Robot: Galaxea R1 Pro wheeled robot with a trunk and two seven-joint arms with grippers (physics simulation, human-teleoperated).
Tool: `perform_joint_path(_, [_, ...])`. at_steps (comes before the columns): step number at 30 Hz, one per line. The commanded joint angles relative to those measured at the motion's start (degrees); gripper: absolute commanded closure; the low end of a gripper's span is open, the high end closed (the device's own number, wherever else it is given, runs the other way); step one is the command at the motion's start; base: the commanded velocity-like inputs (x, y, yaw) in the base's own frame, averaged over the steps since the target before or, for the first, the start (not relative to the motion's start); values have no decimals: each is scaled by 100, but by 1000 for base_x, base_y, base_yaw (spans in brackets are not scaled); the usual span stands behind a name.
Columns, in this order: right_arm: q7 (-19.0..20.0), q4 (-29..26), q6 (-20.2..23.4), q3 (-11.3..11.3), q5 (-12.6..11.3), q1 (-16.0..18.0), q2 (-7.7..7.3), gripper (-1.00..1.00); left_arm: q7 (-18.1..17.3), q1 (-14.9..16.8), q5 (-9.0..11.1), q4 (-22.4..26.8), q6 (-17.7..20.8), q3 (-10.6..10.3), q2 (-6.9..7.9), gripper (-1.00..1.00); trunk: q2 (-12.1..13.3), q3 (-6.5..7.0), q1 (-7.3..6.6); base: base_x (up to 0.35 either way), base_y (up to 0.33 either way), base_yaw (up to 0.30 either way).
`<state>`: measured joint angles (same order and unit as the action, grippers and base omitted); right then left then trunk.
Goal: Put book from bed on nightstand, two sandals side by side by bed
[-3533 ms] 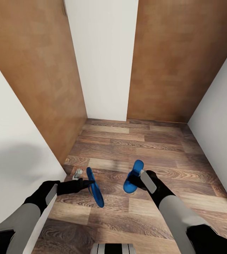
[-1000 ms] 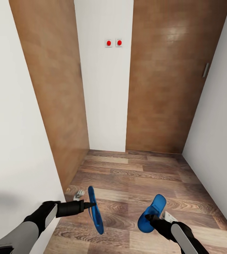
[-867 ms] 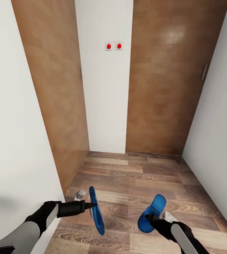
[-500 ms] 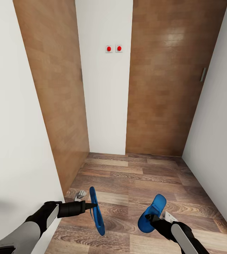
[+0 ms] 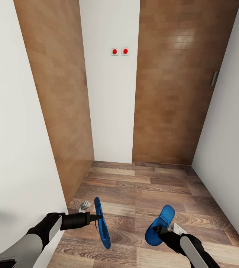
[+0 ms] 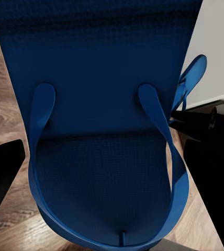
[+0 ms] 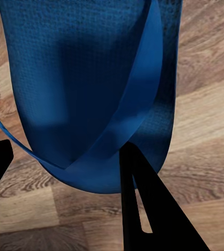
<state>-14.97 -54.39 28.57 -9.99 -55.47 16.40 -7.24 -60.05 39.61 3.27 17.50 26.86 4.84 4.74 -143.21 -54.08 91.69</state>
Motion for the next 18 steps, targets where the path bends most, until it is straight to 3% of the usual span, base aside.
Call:
perform_joint_path(1, [-72,-10,0,-20,-66,3,-8,100,-15,3,16,0,57,17,-1,100,-3,-6,-1,0,0,0])
perform_joint_path(13, [-68,-12,17,4,-104,3,-14,100,-4,1,7,-57,49,17,-80,100,-3,-6,-1,0,0,-1])
perform_joint_path(18, [-68,-16,17,11,-119,3,-15,100,1,2,0,-61,48,17,-115,100,-3,-6,-1,0,0,-105])
